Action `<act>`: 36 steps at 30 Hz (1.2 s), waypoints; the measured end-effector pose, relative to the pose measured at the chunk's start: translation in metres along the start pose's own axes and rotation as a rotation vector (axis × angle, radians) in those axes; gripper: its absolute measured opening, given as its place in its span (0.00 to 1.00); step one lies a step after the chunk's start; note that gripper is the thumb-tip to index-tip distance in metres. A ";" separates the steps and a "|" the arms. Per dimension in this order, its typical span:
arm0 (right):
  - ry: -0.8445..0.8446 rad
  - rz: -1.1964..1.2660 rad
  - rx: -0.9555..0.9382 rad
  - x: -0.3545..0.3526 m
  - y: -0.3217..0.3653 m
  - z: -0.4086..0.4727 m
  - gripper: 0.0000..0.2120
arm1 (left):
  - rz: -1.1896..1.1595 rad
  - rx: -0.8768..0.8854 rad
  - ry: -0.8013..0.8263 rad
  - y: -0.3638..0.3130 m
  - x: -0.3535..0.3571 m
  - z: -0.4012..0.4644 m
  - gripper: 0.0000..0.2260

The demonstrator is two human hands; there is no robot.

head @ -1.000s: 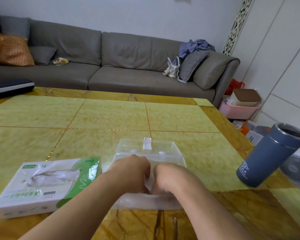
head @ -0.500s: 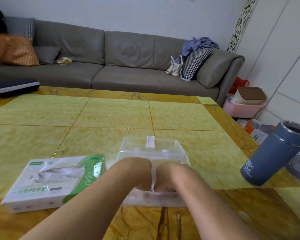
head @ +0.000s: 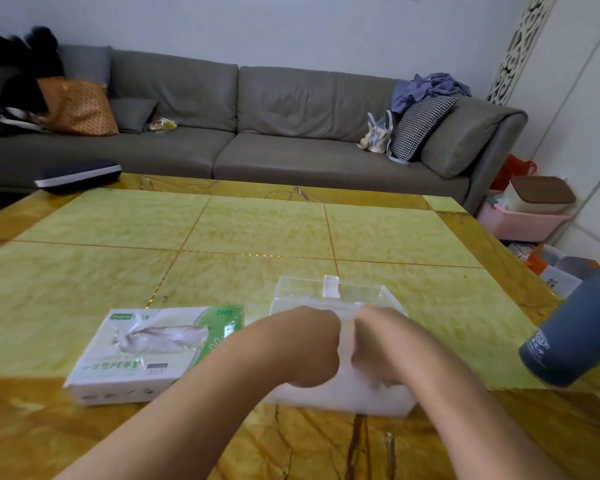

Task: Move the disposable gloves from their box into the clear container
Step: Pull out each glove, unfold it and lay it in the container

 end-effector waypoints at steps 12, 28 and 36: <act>-0.587 0.049 -0.241 -0.053 0.081 -0.057 0.19 | -0.186 -0.326 -0.545 0.194 -0.045 -0.099 0.07; -0.287 -0.049 -0.713 0.050 0.210 -0.058 0.34 | -0.183 -0.357 -0.525 0.210 -0.027 -0.088 0.12; -0.291 0.079 -0.717 0.029 0.209 -0.071 0.34 | -0.293 -0.219 -0.637 0.196 -0.029 -0.082 0.11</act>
Point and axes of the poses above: each hand's wrist, its own z-axis towards the middle knuckle, its own x-axis out of the palm, y = z × x, the point moved 10 cm from there along z, towards the middle knuckle, and after that the axes turned 2 degrees about -x, right-handed, at the moved point
